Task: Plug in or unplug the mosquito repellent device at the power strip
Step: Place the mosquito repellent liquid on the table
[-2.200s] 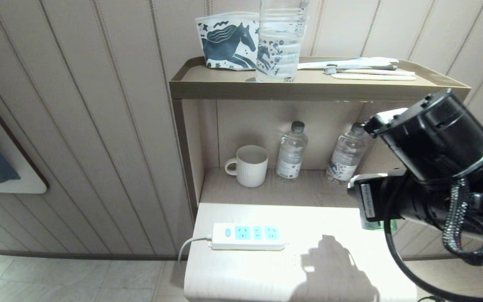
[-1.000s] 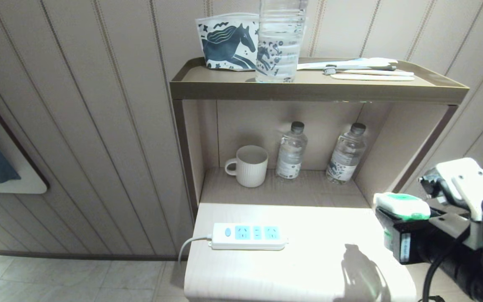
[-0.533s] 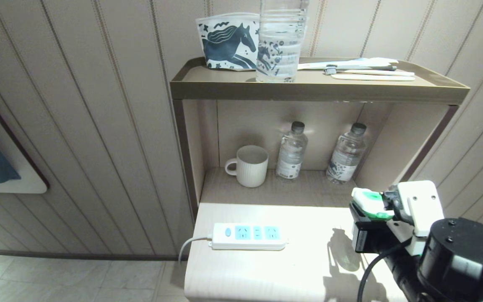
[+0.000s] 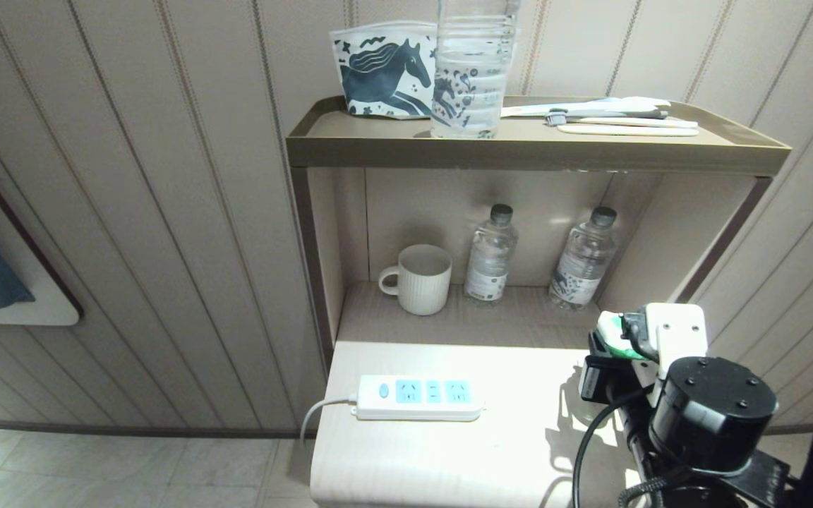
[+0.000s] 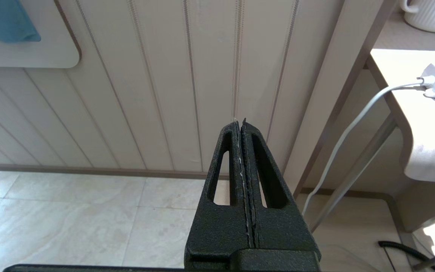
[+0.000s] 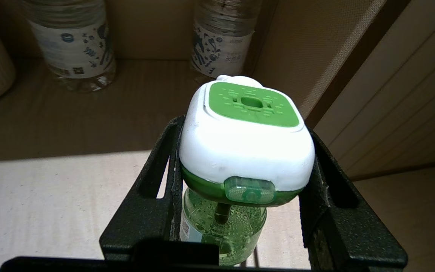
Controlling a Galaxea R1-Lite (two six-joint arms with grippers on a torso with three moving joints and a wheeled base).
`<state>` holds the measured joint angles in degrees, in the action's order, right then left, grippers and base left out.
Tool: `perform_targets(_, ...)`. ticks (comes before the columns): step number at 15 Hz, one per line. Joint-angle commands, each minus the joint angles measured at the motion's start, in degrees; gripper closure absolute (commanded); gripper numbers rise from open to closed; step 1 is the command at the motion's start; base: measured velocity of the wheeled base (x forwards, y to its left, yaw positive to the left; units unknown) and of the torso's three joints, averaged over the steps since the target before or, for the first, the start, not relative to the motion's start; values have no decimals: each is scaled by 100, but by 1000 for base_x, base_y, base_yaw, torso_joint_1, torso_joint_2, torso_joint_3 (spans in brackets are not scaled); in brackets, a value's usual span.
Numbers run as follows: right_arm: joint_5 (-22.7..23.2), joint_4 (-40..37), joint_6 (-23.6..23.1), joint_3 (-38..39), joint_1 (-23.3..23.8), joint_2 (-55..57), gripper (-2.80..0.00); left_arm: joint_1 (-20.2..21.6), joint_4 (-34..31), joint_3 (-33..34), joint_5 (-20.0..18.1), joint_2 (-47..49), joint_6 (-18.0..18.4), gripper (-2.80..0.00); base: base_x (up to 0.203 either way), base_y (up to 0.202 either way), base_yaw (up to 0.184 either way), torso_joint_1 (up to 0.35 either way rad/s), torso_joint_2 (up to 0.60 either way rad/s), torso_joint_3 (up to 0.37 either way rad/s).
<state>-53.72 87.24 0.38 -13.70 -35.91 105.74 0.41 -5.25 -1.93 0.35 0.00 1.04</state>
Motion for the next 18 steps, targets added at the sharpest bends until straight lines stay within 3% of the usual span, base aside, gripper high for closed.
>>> perform_targets(1, -198, 272, 15, -120, -49, 223, 0, 2, -8, -1, 0, 0, 2, 0, 0, 0, 0, 0, 0, 0)
perform_targets(8, -464, 272, 24, -840, -494, 1357, 0, 2, -2, 8, 0, 0, 2, 0, 0, 0, 0, 0, 0, 0)
perform_targets(18, -455, 272, -311, -1814, -206, 1829, 0, 2, -1, 8, 0, 0, -4, 0, 0, 0, 0, 0, 0, 0)
